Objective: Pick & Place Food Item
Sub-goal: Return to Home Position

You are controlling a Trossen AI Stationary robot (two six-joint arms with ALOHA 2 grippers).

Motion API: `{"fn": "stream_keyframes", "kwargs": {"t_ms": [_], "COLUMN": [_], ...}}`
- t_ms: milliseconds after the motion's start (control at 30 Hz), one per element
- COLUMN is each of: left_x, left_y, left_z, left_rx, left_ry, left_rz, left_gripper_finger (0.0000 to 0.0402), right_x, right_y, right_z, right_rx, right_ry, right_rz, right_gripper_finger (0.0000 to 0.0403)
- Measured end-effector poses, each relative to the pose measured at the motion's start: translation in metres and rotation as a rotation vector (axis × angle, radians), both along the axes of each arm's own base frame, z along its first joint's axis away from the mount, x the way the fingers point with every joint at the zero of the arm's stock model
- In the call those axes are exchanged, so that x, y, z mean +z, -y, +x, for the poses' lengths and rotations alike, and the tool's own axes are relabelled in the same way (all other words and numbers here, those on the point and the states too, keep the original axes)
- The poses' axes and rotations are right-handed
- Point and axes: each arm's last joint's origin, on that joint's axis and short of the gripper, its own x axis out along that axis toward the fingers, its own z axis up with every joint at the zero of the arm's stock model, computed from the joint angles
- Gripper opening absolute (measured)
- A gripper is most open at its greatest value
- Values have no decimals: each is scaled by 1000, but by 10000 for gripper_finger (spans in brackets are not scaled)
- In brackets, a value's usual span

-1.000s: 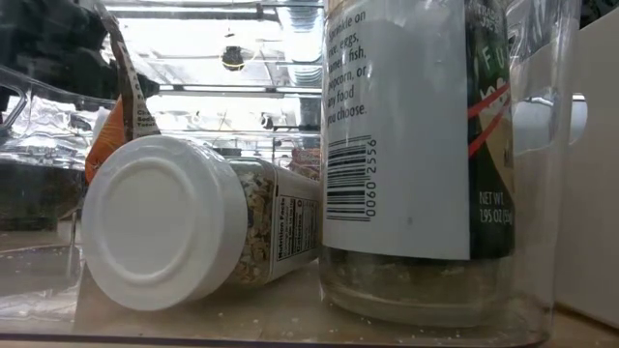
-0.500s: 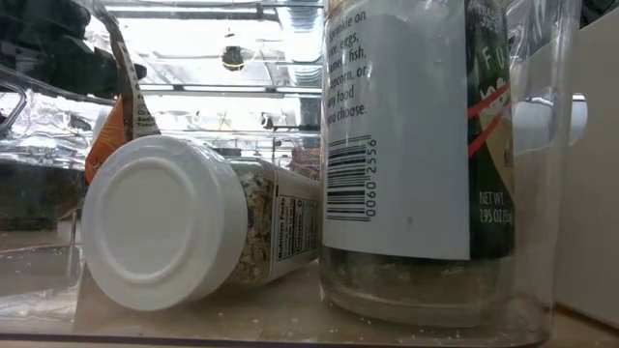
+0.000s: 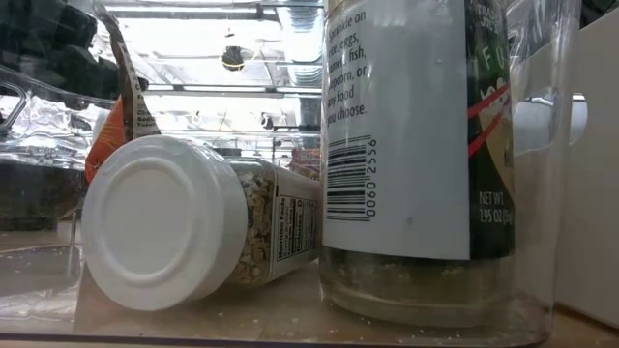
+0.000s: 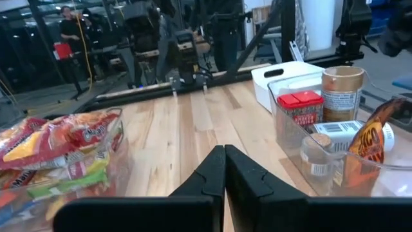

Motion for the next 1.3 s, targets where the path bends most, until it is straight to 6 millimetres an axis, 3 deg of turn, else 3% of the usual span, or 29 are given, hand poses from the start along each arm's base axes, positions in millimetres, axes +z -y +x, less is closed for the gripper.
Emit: {"fn": "stream_keyframes", "kwargs": {"t_ms": [233, 400, 500, 700, 900, 1133, 1300], "left_x": [0, -3, -4, -5, -5, -5, -4], "left_y": [0, 0, 0, 0, 0, 0, 0], "left_z": [3, 5, 6, 7, 7, 7, 7], "left_rx": [1, 2, 4, 4, 4, 4, 4], "left_ry": [-7, -35, -49, -61, -59, -58, -57], "left_rz": [1, 2, 3, 4, 4, 4, 3], "left_gripper_finger": [0, 0, 0, 0, 0, 0, 0], "right_x": [11, 18, 21, 25, 2, -19, -30], "right_y": [17, 41, 43, 16, -16, -29, -31], "right_z": [-1, -17, -24, -33, -67, -109, -129], "right_rx": [255, 233, 204, 239, 144, 133, 103], "right_ry": [140, 159, 141, 153, 233, 398, 438], "right_rz": [-6, 70, 114, 120, 86, 102, 99], "right_gripper_finger": [202, 202, 202, 202, 202, 202, 202]}}
